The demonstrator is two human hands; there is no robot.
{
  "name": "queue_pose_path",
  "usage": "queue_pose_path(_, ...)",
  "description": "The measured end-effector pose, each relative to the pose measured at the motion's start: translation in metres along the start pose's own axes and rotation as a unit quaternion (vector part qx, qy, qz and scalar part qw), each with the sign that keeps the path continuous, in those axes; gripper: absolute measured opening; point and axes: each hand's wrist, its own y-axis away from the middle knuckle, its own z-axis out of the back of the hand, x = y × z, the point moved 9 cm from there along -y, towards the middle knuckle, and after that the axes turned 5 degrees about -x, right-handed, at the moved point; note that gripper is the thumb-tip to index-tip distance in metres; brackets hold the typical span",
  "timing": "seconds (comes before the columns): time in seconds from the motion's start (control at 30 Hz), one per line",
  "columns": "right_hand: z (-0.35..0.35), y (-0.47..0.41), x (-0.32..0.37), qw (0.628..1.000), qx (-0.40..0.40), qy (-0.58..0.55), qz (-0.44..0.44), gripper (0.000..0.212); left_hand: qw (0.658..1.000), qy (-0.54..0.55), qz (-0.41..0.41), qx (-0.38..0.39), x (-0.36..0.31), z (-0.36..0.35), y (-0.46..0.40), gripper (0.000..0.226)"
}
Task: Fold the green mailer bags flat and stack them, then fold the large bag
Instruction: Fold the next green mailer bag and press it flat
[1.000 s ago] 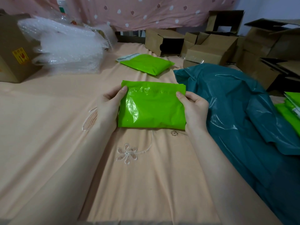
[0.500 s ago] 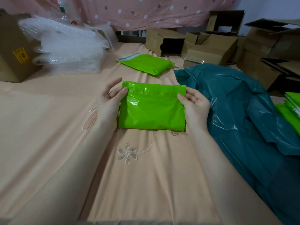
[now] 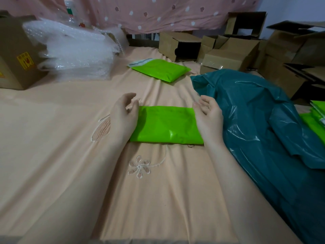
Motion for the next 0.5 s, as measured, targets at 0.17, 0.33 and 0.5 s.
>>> queue_pose_path(0.17,-0.002,0.013,0.029,0.985,0.001,0.097,0.14,0.031,0.987,-0.105,-0.124,0.007,-0.038,0.002,0.014,0.035)
queue_pose_path(0.33,-0.037,0.044,0.048,0.91,0.078,0.289,0.287,0.038,0.949,-0.182,-0.237,0.097,-0.073,-0.036,0.047,0.046)
queue_pose_path(0.5,-0.063,0.061,0.028,0.865,0.204,0.369,0.273,0.054,0.914,-0.283,-0.219,0.192,-0.042,-0.058,0.061,0.072)
